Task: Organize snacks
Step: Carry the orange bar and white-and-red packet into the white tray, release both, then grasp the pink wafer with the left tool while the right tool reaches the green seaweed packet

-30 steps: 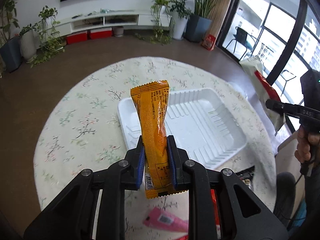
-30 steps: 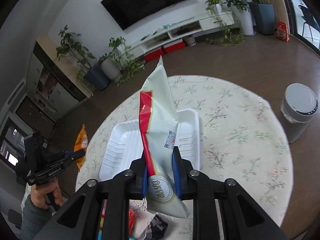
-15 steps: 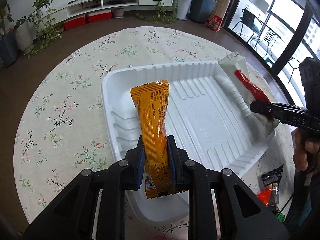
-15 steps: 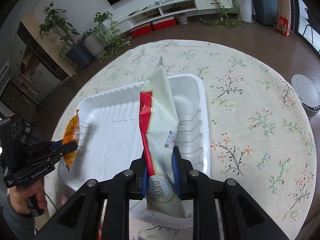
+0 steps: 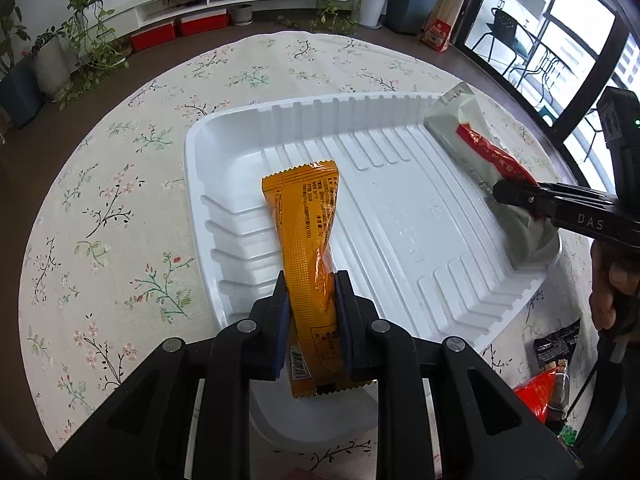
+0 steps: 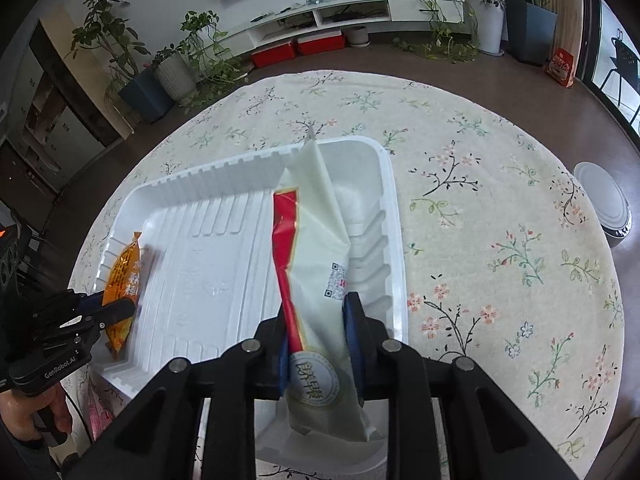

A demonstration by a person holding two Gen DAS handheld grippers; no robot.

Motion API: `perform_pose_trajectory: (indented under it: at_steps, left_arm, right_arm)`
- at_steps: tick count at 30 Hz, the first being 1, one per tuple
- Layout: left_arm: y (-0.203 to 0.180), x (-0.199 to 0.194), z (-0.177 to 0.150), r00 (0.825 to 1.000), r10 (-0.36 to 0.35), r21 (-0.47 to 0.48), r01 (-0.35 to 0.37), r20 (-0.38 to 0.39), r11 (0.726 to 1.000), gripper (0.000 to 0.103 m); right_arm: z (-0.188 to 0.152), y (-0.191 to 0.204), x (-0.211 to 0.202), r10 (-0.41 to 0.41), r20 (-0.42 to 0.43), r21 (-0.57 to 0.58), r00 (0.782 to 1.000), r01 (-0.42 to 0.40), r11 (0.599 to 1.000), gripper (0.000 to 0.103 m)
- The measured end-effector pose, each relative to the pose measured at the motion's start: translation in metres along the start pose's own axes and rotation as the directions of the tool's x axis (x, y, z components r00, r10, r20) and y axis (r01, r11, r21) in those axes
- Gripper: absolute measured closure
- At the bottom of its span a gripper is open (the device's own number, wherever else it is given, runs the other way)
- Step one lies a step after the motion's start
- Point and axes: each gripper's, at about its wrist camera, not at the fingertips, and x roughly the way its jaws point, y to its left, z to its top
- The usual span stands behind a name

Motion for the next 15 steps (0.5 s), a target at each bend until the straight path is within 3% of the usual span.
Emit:
perform_pose_trajectory:
  at_steps: [6,10,13,15]
  left_arm:
    - [0.003,-0.004,0.002,1.000,0.006,-0.025,-0.005,0.021,1.000,0.083]
    - [0.009,-0.013,0.002,0.999,0.000,-0.048,0.002,0.054,0.999,0.075]
    - [0.011,-0.026,0.001,0.996,-0.015,-0.063,0.020,0.090,0.998,0.050]
    - [0.010,-0.037,0.000,0.994,-0.020,-0.068,0.027,0.107,0.997,0.044]
  right_arm:
    - [-0.001,0.005,-0.002,-0.012,0.013,-0.019,1.000,0.012,1.000,0.071]
    - [-0.004,0.011,-0.015,-0.021,0.061,-0.040,0.998,0.023,0.999,0.051]
    - [-0.003,0.014,-0.027,-0.019,0.088,-0.051,0.996,0.023,0.998,0.047]
    - [-0.004,0.014,-0.040,-0.008,0.108,-0.054,0.994,0.014,0.998,0.046]
